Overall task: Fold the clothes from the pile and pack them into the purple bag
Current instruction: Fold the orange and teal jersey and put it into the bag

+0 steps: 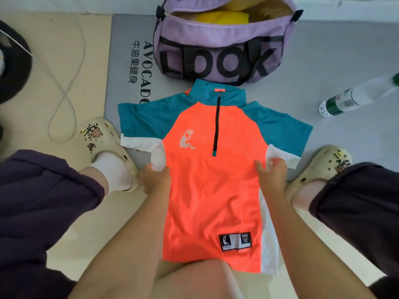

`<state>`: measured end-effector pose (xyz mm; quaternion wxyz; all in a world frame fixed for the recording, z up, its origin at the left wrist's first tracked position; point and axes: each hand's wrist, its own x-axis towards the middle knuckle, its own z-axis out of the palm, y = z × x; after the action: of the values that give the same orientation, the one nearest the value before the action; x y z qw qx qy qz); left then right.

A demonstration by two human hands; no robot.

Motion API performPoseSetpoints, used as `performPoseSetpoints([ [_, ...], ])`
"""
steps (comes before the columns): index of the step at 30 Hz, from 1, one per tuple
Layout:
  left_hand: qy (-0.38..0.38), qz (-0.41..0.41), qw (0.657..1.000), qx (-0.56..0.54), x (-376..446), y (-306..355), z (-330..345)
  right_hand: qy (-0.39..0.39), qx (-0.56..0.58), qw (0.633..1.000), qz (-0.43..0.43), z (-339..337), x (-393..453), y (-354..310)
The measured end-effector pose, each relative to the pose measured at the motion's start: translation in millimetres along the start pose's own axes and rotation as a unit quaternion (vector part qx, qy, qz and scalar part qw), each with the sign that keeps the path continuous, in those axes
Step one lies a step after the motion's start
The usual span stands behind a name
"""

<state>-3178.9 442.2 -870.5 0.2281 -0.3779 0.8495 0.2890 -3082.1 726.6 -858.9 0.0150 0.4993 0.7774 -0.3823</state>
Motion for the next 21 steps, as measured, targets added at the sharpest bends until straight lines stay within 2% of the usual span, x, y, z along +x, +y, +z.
performPoseSetpoints([
  [5,-0.079,0.019,0.993,-0.090,21,-13,-10,-0.061,0.077,0.988,0.123,-12,-1,27],
  [9,-0.121,0.034,0.992,-0.007,34,-10,-13,-0.062,0.084,0.983,0.148,-19,3,29],
  [11,-0.114,0.033,0.991,0.053,37,-8,-12,-0.078,0.096,0.980,0.157,-22,5,29],
  [13,-0.112,0.020,0.991,0.066,38,-5,-9,-0.104,0.135,0.966,0.195,-26,9,31],
  [15,-0.130,-0.021,0.991,-0.032,41,-4,-7,-0.140,0.207,0.941,0.230,-30,13,33],
  [18,-0.174,-0.080,0.960,-0.201,39,-2,-14,-0.162,0.312,0.903,0.247,-31,18,34],
  [21,-0.217,-0.095,0.941,-0.242,41,3,-15,-0.153,0.323,0.893,0.275,-33,17,30],
])
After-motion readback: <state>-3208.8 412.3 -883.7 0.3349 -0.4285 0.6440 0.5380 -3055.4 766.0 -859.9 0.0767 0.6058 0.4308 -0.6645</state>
